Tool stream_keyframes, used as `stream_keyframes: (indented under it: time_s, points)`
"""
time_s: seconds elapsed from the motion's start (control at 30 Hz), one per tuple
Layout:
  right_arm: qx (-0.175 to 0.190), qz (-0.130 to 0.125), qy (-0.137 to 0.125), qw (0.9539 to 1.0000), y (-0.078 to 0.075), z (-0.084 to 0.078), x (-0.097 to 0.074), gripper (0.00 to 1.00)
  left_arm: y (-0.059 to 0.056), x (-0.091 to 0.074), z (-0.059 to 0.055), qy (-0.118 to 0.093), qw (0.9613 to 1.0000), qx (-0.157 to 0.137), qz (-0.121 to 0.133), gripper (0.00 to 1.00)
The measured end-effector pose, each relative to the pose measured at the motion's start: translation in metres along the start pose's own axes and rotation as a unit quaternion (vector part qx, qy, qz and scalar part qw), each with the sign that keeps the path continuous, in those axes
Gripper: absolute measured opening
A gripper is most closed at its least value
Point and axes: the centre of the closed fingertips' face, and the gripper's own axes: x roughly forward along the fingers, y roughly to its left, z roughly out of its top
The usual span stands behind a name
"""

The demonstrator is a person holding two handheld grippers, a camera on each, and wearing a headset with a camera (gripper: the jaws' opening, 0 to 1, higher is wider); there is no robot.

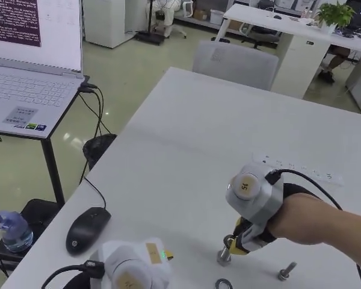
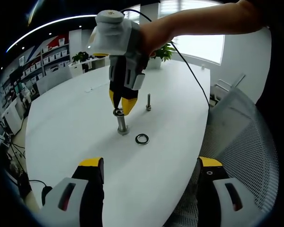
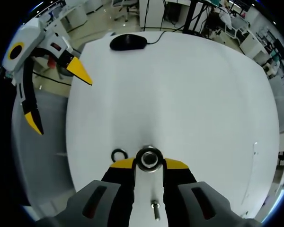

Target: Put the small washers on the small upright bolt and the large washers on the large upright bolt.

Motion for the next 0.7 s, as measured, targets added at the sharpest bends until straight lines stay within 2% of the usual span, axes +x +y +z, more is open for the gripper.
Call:
stream_keyframes:
  time_s: [0.2,0.7]
  points:
    - [-0.004,0.001,0.006,1.0,-0.002,-0.001,0.005,0.22,0.001,0.0,-0.003,0.003,1.0,0.0,0.0,0.79]
    - [-0.003,0.008,0.019,0.9998,-0.002,-0.009,0.031,0.22,0.002,0.006,-0.008,0.009,0.9999,-0.002,-0.007,0.78]
